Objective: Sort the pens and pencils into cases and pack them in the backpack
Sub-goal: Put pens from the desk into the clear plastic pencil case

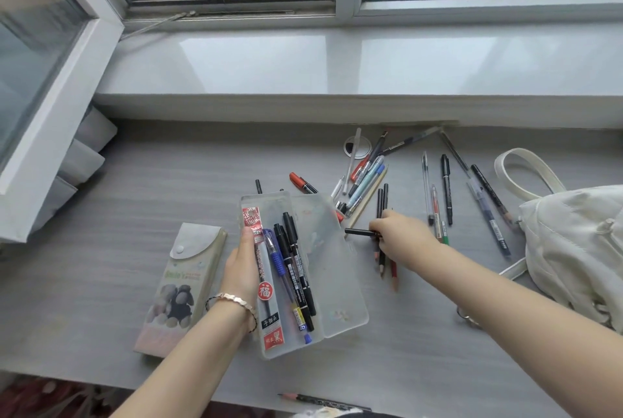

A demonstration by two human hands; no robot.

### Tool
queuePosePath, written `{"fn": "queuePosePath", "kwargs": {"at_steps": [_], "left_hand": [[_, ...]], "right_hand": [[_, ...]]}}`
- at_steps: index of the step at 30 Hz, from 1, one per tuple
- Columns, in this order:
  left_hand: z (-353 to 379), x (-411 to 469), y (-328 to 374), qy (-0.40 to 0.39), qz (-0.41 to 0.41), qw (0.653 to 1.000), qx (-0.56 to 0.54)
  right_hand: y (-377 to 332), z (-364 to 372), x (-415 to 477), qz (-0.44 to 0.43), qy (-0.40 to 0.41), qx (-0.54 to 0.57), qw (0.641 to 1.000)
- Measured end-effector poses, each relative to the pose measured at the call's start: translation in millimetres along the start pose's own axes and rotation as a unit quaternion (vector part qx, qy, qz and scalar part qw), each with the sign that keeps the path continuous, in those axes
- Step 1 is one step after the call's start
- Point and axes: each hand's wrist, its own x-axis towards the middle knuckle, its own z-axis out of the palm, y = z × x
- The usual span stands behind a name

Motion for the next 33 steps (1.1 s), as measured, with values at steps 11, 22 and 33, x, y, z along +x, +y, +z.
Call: {"fn": "queuePosePath", "kwargs": {"at_steps": [11,22,33], "left_hand": [[6.5,0.0,-6.9,-0.022,-0.03,0.997,-0.06],[17.3,2.8,-3.8,-0.094,-0.101,0.975,-0.175],[-6.7,20.0,14.7,0.003,-0.007,0.999,-0.042]], "right_hand": [[-67.0,-38.0,-36.8,-0.018,0.122,0.39,0.913],[-121.0,1.8,-60.9,-0.154,0.202,0.24,0.937],[-76.6,-44.9,26.7,-0.009,0.216,0.263,0.94]]}}
